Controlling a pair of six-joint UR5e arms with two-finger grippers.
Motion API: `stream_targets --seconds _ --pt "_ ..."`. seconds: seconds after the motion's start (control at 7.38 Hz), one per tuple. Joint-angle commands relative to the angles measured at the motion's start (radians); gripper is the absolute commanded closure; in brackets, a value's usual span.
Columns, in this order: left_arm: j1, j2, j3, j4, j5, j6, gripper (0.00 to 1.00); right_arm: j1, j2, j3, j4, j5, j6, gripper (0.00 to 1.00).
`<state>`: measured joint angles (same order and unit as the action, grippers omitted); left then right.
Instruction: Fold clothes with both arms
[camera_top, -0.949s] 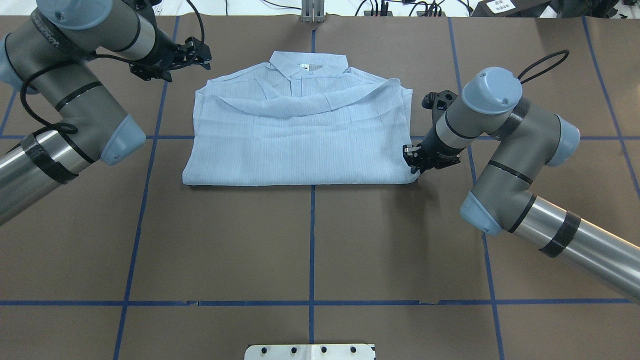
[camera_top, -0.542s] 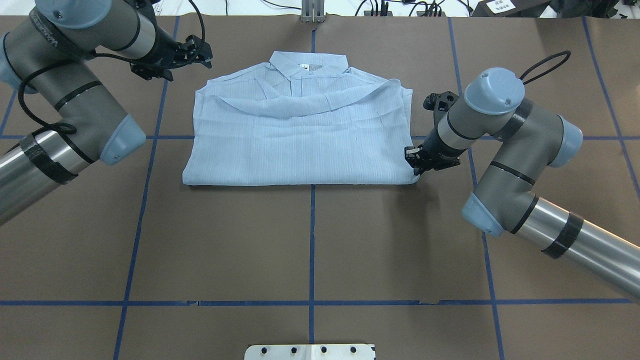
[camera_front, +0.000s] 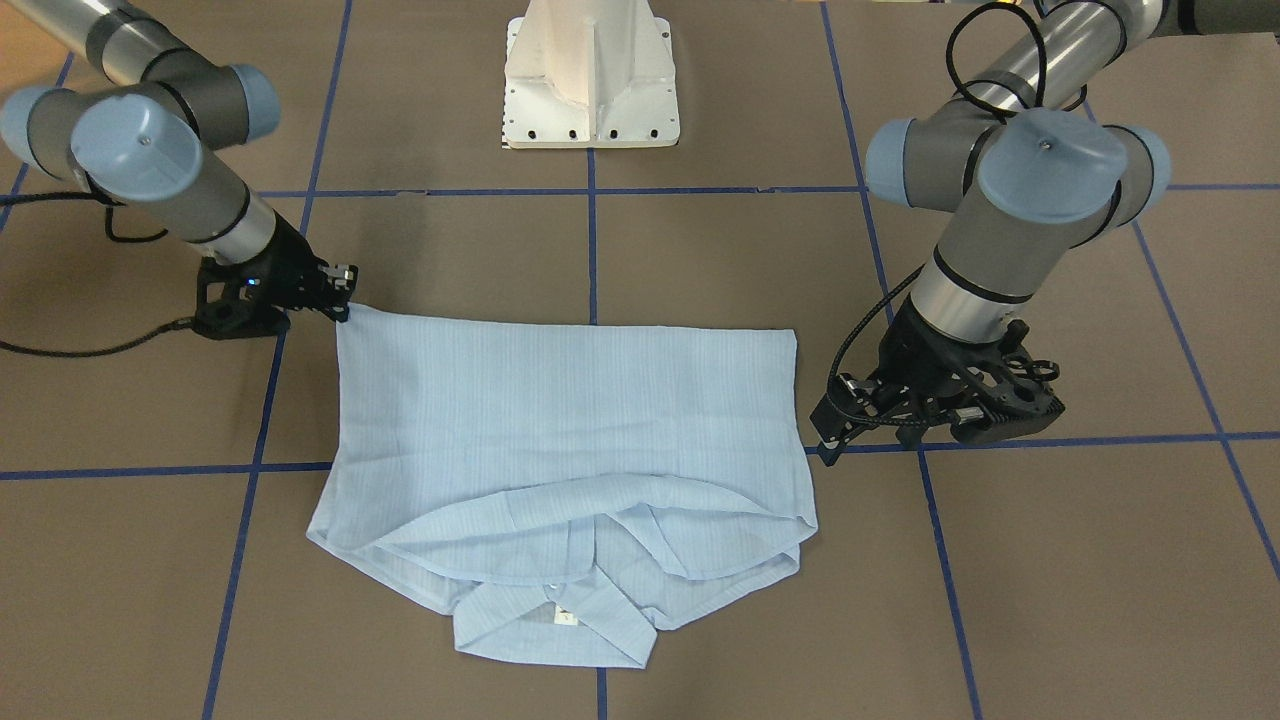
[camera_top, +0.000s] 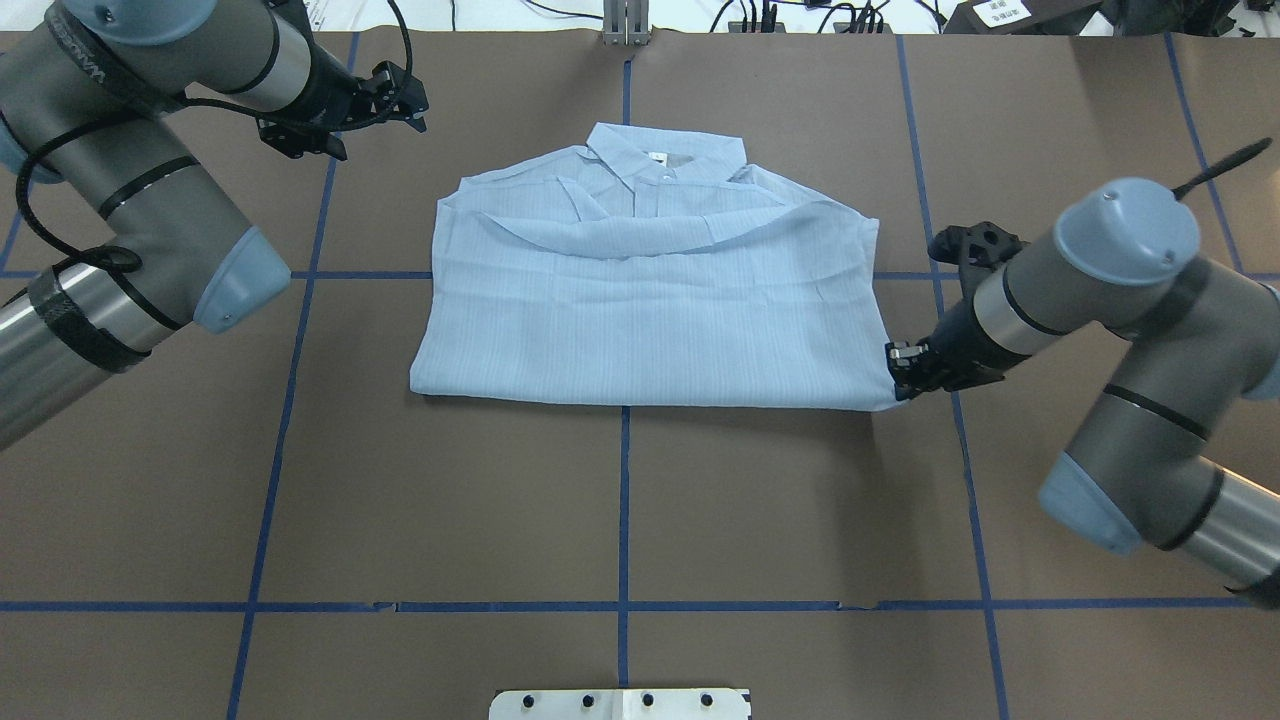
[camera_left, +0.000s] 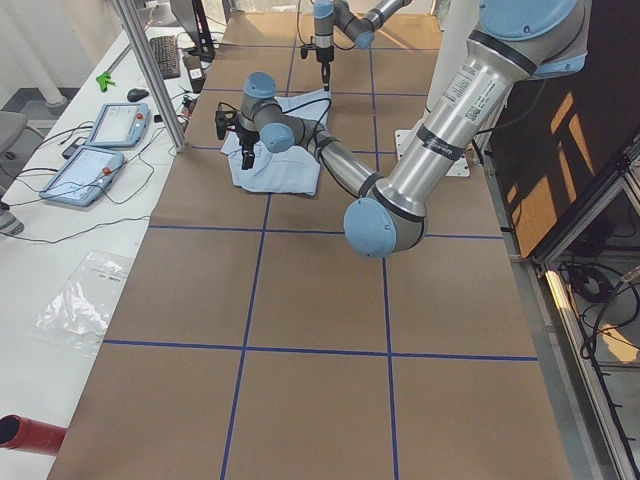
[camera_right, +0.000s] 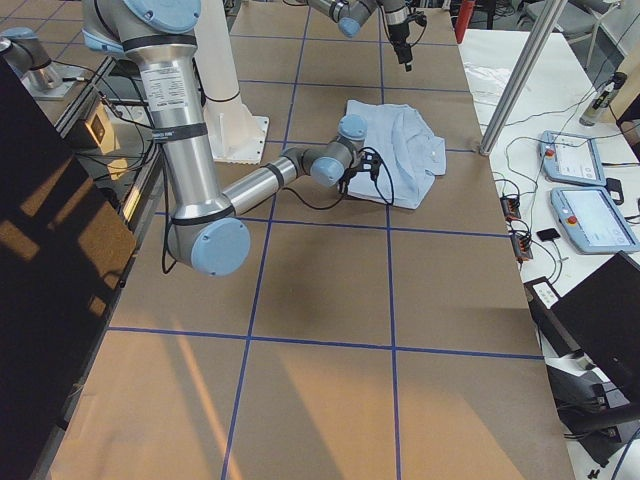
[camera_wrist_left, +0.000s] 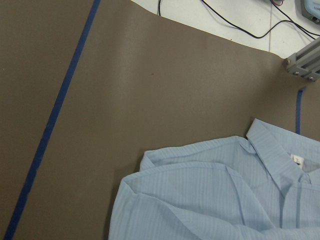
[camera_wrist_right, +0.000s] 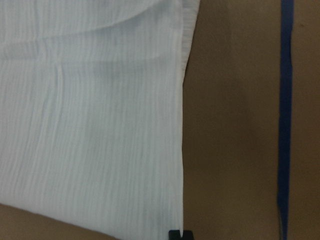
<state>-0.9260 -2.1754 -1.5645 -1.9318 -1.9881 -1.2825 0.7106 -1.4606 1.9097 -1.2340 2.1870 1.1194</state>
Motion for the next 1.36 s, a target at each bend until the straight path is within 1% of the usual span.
stream_targets --seconds 0.0,0.14,0.27,0.41,0.54,0.68,0.81,0.95,1.08,1.22 --pt "0.009 0.003 -0.022 0.005 0.0 -0.035 0.02 -0.119 -0.165 0.177 0.002 -0.004 0.003 1.0" --pt "0.016 0.009 -0.028 0.004 0.002 -0.037 0.02 -0.211 -0.172 0.214 0.001 -0.003 0.011 1.0" --pt "0.038 0.012 -0.028 0.002 0.002 -0.041 0.02 -0.33 -0.185 0.253 0.002 -0.018 0.076 1.0" --pt "0.048 0.012 -0.031 0.002 0.002 -0.043 0.01 -0.417 -0.181 0.288 0.002 -0.018 0.11 1.0" --pt "0.062 0.014 -0.042 0.002 0.002 -0.043 0.01 -0.472 -0.173 0.295 0.002 -0.021 0.137 0.16" --pt "0.078 0.017 -0.048 0.002 0.006 -0.043 0.01 -0.47 -0.169 0.295 0.004 -0.048 0.137 0.0" --pt "0.111 0.051 -0.084 0.004 0.006 -0.043 0.01 -0.424 -0.138 0.29 0.004 -0.064 0.137 0.0" --pt "0.172 0.087 -0.126 0.007 0.011 -0.102 0.01 -0.358 -0.098 0.285 0.002 -0.078 0.137 0.0" --pt "0.244 0.088 -0.129 0.04 0.03 -0.201 0.01 -0.285 -0.066 0.282 0.004 -0.098 0.137 0.0" --pt "0.315 0.08 -0.129 0.066 0.098 -0.259 0.01 -0.251 -0.037 0.269 0.004 -0.143 0.137 0.0"
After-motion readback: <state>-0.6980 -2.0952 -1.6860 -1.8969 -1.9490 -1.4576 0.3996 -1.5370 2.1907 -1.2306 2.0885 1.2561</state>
